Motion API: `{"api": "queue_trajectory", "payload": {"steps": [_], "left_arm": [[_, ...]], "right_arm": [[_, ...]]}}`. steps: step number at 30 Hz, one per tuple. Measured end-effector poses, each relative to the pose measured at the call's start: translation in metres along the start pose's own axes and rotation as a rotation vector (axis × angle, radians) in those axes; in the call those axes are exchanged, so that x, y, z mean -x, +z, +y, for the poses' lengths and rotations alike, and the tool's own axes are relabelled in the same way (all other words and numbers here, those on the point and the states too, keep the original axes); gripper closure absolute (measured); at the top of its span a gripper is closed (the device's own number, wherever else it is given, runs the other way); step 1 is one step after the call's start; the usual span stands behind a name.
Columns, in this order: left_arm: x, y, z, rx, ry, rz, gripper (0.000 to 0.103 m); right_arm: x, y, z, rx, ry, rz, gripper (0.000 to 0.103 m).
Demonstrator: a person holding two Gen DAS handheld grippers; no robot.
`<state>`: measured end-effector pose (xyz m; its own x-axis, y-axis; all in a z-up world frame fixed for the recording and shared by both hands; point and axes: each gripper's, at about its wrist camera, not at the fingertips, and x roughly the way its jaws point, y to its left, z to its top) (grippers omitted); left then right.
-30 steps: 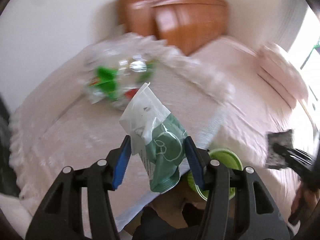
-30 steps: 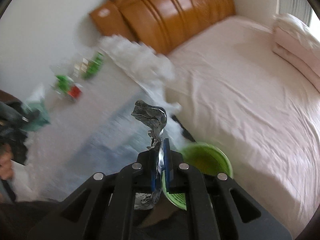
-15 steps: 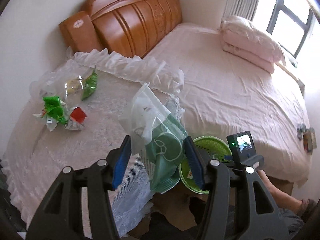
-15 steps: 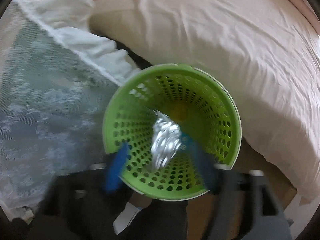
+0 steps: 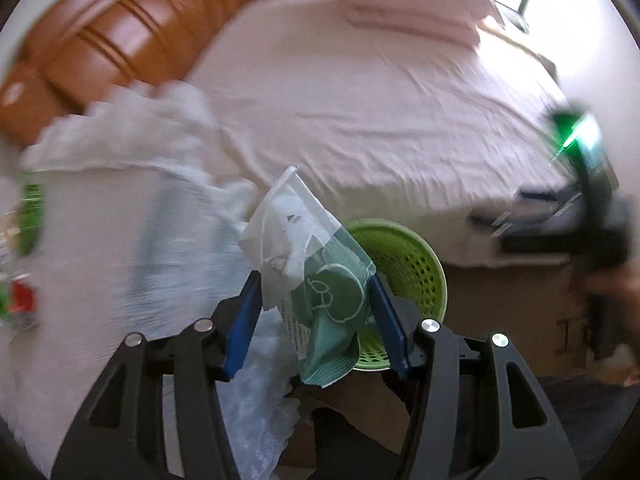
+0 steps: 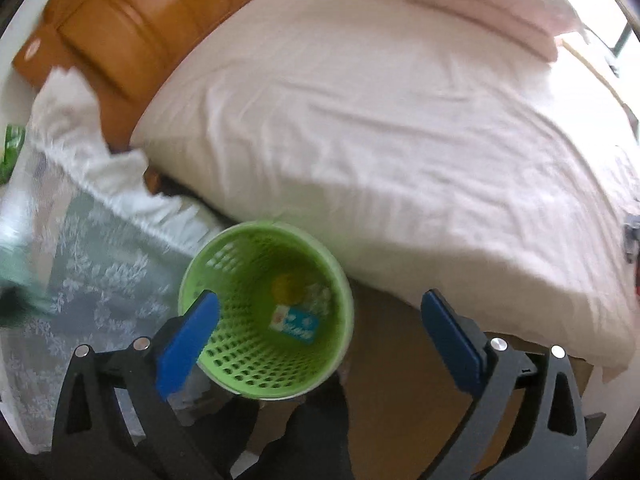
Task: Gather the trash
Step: 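Drop the green-white bag into the wastebasket by opening the left tool, then move both tools back over the table and grasp the red-foil wrapper with the right tool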
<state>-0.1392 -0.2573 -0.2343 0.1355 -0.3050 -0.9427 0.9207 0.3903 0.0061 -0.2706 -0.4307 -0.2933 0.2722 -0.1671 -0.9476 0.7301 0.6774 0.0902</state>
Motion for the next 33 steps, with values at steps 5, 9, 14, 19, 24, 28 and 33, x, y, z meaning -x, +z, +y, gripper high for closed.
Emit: {"api": "queue_trajectory", "payload": {"steps": [5, 9, 14, 19, 24, 28, 33], "left_arm": [[-0.089, -0.003, -0.024, -0.017, -0.079, 0.144, 0.025], [-0.12, -0.01, -0.036, -0.012, -0.074, 0.191, 0.02], [-0.117, -0.01, -0.044, 0.036, -0.107, 0.178, 0.013], [-0.094, 0.003, -0.048, 0.044, -0.078, 0.123, 0.012], [-0.03, 0.012, -0.028, 0.08, -0.011, 0.005, 0.012], [0.054, 0.009, 0.006, 0.169, 0.087, -0.145, 0.007], [0.144, -0.016, 0.053, 0.302, 0.245, -0.291, 0.007]], "right_arm": [[0.018, 0.004, -0.031, -0.018, -0.031, -0.018, 0.003], [0.016, 0.004, -0.049, -0.015, -0.044, -0.002, 0.003], [0.009, 0.006, -0.057, -0.001, -0.036, 0.02, 0.003], [0.015, 0.009, -0.045, 0.031, -0.012, 0.002, 0.003], [0.045, 0.023, -0.014, 0.104, 0.02, -0.08, 0.003], [0.1, 0.037, 0.039, 0.239, 0.083, -0.215, 0.003], [0.165, 0.048, 0.113, 0.409, 0.185, -0.381, 0.002]]}}
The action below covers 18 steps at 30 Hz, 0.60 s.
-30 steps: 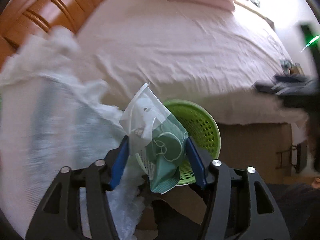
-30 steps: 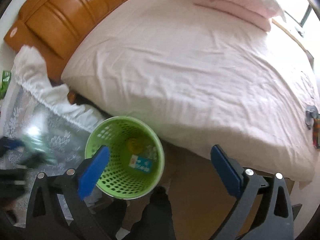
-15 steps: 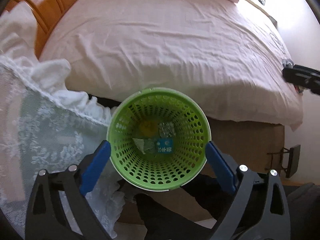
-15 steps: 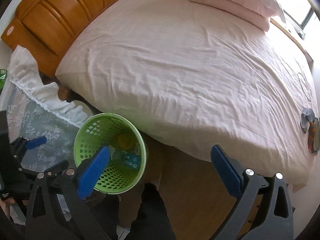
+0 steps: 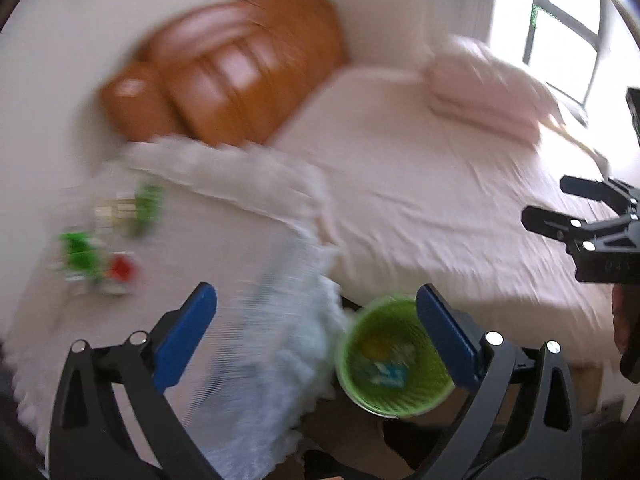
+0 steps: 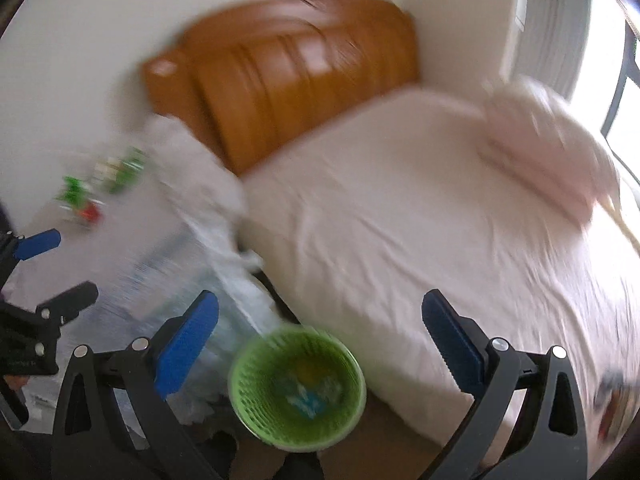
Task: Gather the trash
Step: 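Move both tools back over the table and grasp the red-foil wrapper with the right tool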
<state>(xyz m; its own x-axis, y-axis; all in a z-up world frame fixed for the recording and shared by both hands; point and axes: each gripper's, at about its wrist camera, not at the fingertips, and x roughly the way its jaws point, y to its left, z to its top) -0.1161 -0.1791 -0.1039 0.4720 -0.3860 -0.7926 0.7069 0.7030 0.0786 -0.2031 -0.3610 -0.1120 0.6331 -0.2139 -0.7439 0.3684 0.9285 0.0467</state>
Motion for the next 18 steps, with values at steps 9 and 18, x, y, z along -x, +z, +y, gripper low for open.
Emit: {"api": "queue_trajectory", "payload": {"steps": [9, 18], "left_arm": [[0.078, -0.022, 0.118, 0.246, 0.227, -0.086, 0.007], [0.091, -0.055, 0.178, 0.392, 0.278, -0.079, 0.007]], "right_arm": [[0.017, 0.05, 0.097, 0.132, 0.177, -0.132, 0.002], [-0.001, 0.049, 0.15, 0.182, 0.254, -0.075, 0.002]]}}
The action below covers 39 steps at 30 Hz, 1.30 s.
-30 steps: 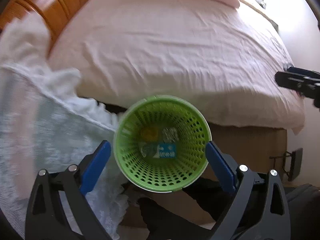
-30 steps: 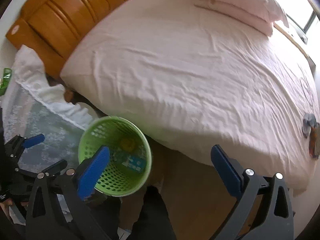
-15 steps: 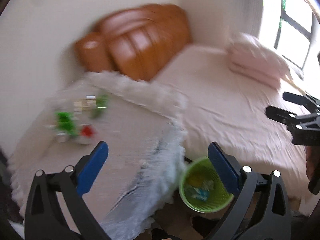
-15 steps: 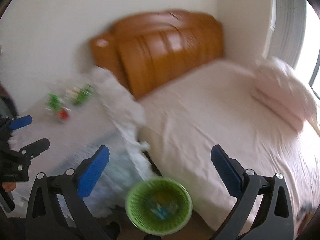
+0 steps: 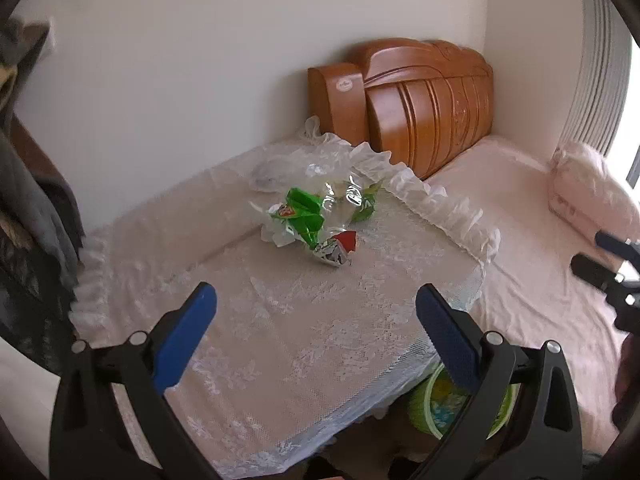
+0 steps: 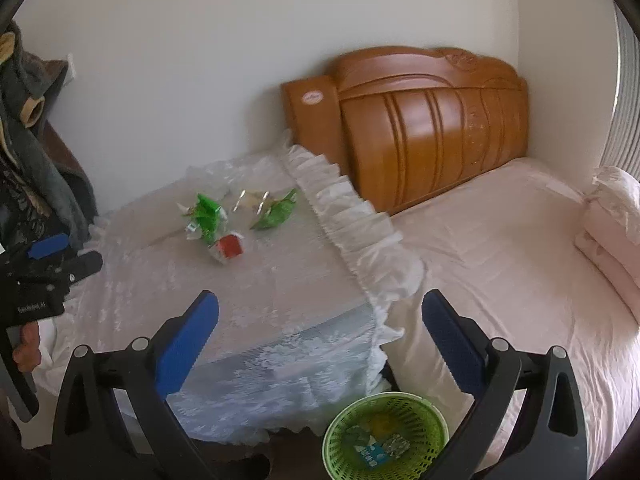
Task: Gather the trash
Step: 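Move both tools back over the table and grasp the red-foil wrapper with the right tool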
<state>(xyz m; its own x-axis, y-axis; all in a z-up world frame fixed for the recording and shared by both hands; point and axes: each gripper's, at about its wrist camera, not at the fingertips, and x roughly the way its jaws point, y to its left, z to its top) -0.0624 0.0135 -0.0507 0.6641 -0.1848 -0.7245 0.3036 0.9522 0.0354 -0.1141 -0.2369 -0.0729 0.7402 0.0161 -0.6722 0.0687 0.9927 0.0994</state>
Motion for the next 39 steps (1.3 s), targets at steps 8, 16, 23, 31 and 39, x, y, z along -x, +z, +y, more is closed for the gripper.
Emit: {"api": "queue_trajectory", "payload": {"steps": [8, 16, 23, 31, 39], "left_arm": [[-0.021, 0.0, 0.035, 0.114, -0.022, 0.03, 0.007], [-0.04, -0.002, 0.068, 0.043, 0.041, 0.073, 0.007], [-0.055, -0.013, 0.098, 0.002, 0.049, 0.108, 0.007], [-0.077, -0.021, 0.121, 0.01, 0.071, 0.139, 0.007], [-0.084, -0.025, 0.133, 0.044, 0.075, 0.152, 0.007]], "right_arm": [[-0.06, 0.011, 0.041, 0.041, 0.068, 0.081, 0.002], [-0.182, 0.028, 0.111, 0.213, 0.164, 0.165, 0.002], [-0.241, 0.04, 0.156, 0.63, 0.14, 0.202, 0.002], [-0.275, 0.038, 0.179, 0.758, 0.19, 0.281, 0.02], [-0.284, 0.031, 0.174, 0.723, 0.192, 0.369, 0.061]]}}
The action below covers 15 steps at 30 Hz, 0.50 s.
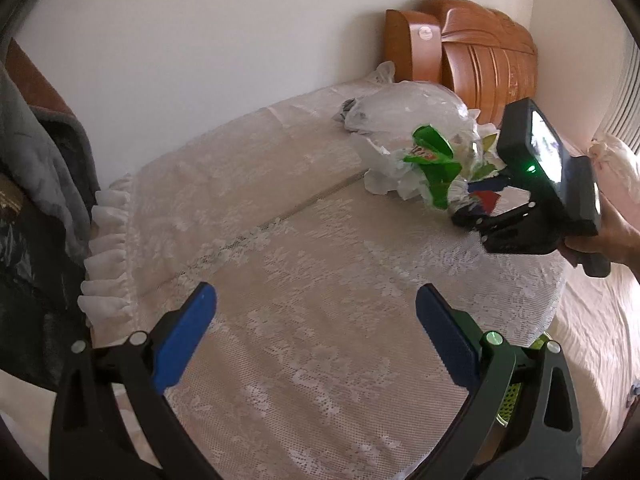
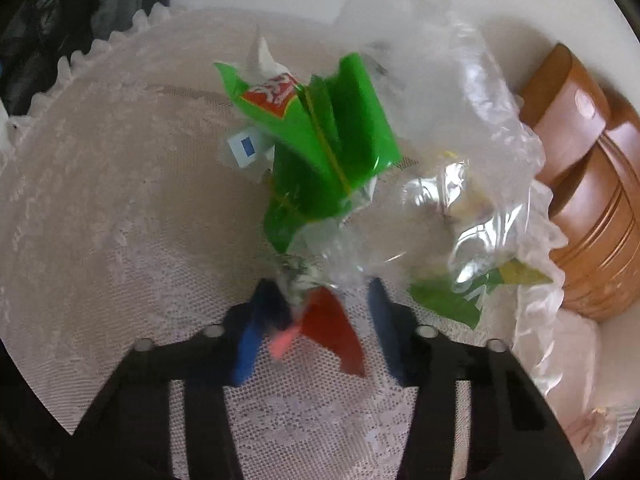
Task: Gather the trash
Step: 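Move both tools back over the table and grasp the red-foil wrapper with the right tool, then grasp the green snack bag with the left tool while the right tool holds the red-foil wrapper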
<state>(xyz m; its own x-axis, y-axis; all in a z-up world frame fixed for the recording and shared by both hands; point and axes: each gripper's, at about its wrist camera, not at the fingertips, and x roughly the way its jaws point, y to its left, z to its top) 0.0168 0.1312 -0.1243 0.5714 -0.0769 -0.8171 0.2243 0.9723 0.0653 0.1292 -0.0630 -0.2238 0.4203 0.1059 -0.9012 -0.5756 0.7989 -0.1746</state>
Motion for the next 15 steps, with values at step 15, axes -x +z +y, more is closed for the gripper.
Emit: {"api": "queue_trajectory", "payload": {"steps": [15], "left_arm": [[-0.01, 0.009, -0.039, -0.081, -0.059, -0.007, 0.007]], "right_arm": [[0.049, -0.04, -0.031, -0.399, 0.131, -0.122, 0.071]]}}
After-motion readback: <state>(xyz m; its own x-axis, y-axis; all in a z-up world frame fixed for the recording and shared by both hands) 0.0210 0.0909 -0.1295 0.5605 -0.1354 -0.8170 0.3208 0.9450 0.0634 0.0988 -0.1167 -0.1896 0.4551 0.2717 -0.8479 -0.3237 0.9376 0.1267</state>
